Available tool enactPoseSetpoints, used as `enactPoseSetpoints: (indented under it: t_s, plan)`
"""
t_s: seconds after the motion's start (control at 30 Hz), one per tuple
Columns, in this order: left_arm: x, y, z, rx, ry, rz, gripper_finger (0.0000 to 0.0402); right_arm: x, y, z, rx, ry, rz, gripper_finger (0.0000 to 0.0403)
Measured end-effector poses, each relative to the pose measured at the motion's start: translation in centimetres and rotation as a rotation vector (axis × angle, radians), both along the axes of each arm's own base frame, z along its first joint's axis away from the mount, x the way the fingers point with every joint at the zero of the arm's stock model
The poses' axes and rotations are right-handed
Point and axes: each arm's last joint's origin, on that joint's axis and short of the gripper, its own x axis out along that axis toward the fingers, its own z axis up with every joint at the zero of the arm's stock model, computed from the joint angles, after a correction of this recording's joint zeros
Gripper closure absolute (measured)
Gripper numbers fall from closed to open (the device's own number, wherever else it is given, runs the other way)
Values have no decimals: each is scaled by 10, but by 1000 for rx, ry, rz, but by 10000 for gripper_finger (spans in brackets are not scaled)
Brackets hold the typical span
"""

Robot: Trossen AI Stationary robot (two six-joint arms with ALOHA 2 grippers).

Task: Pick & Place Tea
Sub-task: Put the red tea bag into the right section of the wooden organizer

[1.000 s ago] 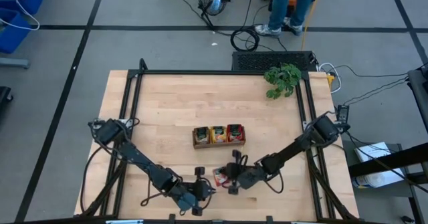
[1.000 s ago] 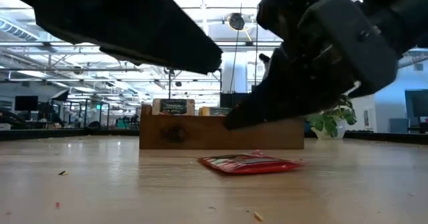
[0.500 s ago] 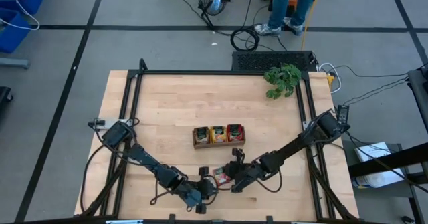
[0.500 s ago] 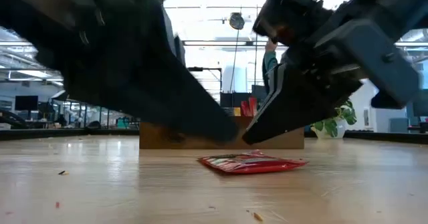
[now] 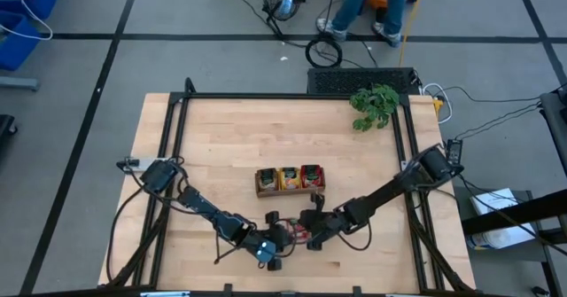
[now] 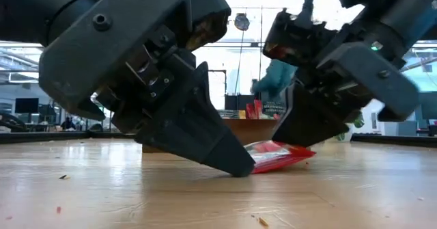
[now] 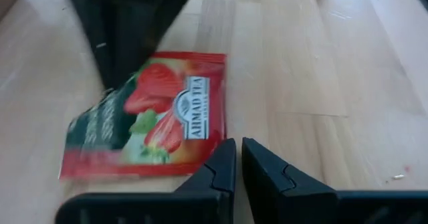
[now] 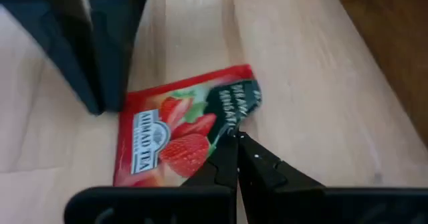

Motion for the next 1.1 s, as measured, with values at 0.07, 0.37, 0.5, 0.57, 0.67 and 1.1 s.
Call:
enactPoseSetpoints:
  t_s: [0.07, 0.37, 0.5, 0.57, 0.67, 1.1]
  plan:
    - [-1, 1, -1, 3, 12, 8, 366, -4, 4, -1, 10, 1, -8, 403]
    - [-8, -2, -6, 6, 78, 15, 366, -17, 21, -5, 72, 14, -11, 403]
    - [-9, -2, -6, -15, 88, 23, 366, -21, 25, -1, 84, 16, 6, 403]
    - [-9, -2, -7, -21, 93, 16, 366, -22, 25, 5, 86, 17, 39, 403]
    - [-9, -2, -7, -28, 102, 9, 366, -25, 25, 19, 71, -10, 85, 399]
    - [-10, -2, -8, -12, 109, -9, 366, -46, 11, 65, 168, -11, -1, 318]
